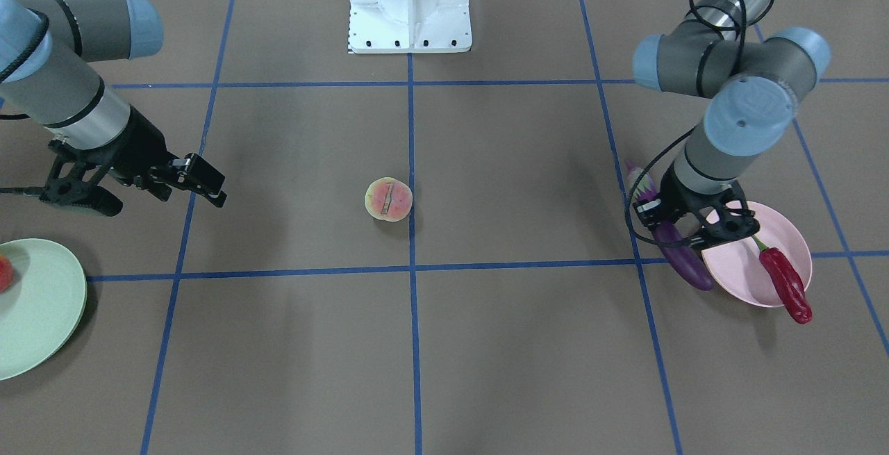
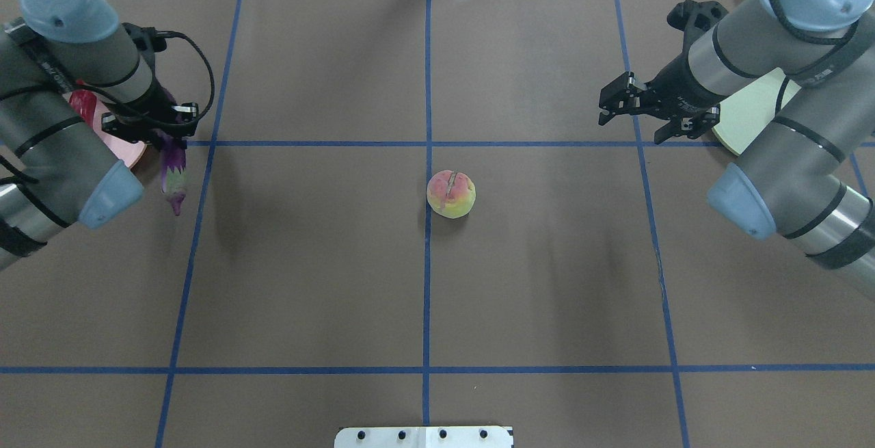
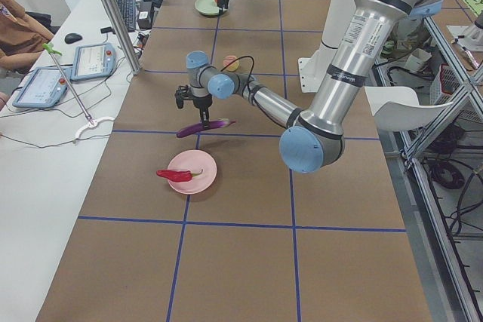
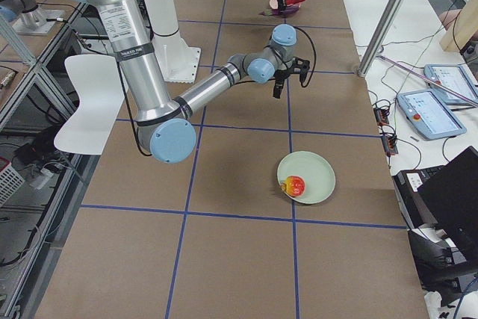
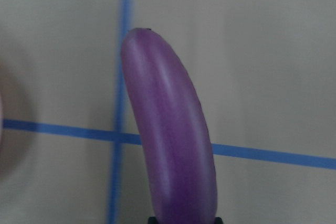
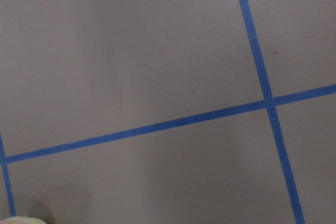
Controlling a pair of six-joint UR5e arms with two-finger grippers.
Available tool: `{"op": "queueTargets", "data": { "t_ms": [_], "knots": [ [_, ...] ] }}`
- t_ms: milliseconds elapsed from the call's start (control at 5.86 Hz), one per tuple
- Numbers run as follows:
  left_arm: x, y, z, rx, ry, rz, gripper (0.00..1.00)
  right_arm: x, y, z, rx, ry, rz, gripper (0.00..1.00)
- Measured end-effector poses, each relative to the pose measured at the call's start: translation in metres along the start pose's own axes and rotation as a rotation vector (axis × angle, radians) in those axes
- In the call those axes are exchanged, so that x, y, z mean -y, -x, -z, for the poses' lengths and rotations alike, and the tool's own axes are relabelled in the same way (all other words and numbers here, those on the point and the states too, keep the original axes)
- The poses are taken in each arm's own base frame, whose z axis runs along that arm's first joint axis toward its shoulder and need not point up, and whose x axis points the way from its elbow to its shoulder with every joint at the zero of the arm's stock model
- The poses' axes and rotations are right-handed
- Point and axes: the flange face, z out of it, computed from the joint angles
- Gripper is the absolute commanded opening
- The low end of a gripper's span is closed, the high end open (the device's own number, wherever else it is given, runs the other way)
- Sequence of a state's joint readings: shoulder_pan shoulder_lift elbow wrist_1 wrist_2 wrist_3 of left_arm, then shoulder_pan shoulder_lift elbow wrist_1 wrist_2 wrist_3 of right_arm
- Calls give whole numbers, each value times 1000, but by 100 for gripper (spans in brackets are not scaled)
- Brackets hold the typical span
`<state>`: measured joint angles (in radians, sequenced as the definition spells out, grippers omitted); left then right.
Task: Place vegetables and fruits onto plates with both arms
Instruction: 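Lower the eggplant onto the pink plate with the left gripper and release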
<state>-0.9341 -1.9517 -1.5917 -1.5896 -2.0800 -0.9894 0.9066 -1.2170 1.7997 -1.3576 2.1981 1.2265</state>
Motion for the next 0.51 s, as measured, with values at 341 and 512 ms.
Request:
{"op": "queueTargets", "data": {
  "t_ms": [341, 512],
  "knots": [
    [17, 54, -20, 55, 15, 21, 3, -15, 10, -9, -5, -7, -3, 100],
    [25, 66, -23, 66, 14, -9, 12, -16, 11, -10, -7, -8, -3, 100]
  ]
}}
